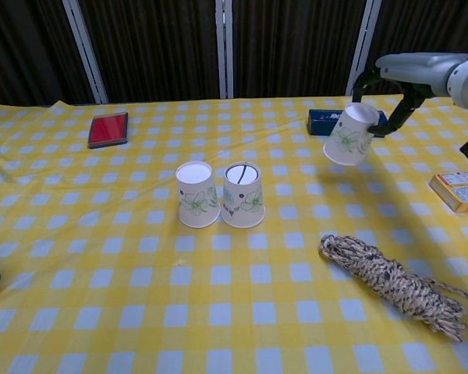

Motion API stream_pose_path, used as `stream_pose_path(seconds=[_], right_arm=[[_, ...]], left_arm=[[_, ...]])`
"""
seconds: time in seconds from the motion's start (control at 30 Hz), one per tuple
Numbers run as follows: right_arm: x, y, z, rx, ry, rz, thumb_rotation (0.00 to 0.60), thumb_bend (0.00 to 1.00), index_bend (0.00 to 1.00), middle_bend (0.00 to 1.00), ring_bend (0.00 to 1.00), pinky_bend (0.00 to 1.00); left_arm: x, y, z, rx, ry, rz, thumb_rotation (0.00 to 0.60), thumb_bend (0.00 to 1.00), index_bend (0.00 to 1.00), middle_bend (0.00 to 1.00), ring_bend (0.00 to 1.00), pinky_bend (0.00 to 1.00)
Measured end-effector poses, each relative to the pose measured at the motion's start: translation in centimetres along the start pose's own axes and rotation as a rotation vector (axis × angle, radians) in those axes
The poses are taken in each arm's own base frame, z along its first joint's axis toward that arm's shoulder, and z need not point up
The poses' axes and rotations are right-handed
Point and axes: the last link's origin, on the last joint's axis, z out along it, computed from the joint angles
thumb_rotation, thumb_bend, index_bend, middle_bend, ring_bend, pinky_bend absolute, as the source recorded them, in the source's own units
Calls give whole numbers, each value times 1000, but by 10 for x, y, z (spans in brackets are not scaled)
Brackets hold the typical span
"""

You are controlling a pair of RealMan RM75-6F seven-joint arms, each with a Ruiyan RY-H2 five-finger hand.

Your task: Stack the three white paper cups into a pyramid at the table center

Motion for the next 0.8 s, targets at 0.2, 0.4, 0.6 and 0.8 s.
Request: stream_pose_path(seconds=[0.2, 0.4, 0.6, 0.8], right_arm=[[25, -55, -15, 124, 41, 3, 600, 260, 466, 131, 0, 0], [42, -118, -24, 237, 77, -30, 600, 262, 468, 134, 0, 0], [38, -159, -27, 287, 69, -6, 600, 262, 471, 138, 0, 0], [22, -178, -23, 290, 42, 4, 600, 262, 471, 138, 0, 0]], left_arm=[[1, -4, 1, 9, -5, -13, 600, 274, 0, 0, 0, 0], [2, -9, 3, 21, -11, -25, 600, 274, 0, 0, 0, 0], [1, -13, 6, 32, -22, -34, 600, 274, 0, 0, 0, 0], [3, -21, 9, 54, -27, -63, 600, 274, 0, 0, 0, 0]])
